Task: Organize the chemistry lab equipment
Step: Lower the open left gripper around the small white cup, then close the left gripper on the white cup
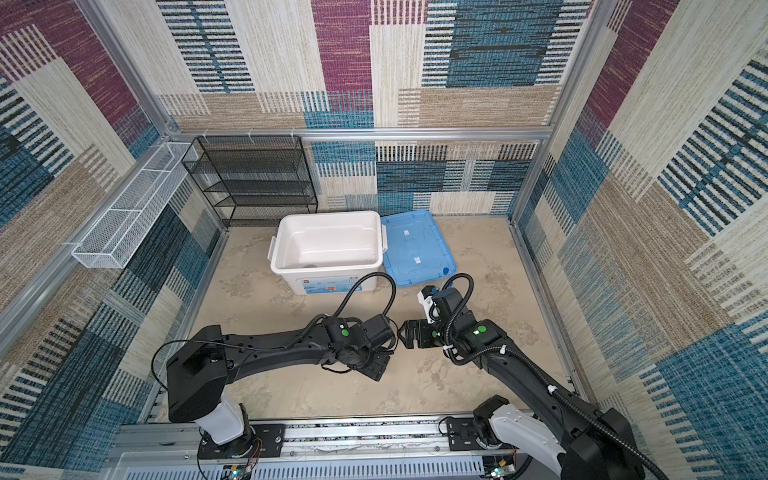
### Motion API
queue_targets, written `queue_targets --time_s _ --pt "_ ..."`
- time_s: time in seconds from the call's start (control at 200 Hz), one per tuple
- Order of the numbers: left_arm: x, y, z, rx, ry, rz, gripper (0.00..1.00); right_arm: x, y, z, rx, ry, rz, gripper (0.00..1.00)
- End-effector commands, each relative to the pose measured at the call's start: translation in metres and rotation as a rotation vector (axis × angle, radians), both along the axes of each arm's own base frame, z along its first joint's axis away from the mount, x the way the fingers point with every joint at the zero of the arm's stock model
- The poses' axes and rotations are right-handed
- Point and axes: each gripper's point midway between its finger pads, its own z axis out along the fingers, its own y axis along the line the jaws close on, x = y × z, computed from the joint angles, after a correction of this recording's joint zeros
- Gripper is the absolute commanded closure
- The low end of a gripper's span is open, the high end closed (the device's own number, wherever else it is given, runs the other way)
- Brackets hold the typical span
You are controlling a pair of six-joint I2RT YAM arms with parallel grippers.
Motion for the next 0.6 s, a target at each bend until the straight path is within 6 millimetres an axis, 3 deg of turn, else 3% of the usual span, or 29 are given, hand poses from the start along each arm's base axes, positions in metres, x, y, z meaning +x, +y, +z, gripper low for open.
queue_targets --time_s 0.0,0.596 --pt "-0.002 0.002 -0.004 0.026 -0.002 0.028 0.35 0.004 0.005 0.009 0.036 -0.040 0.011 0.00" --pt "-0.003 -0.001 -0.029 0.118 0.041 0.025 0.47 0.006 0.002 0.009 0.022 -0.061 -0.002 0.01"
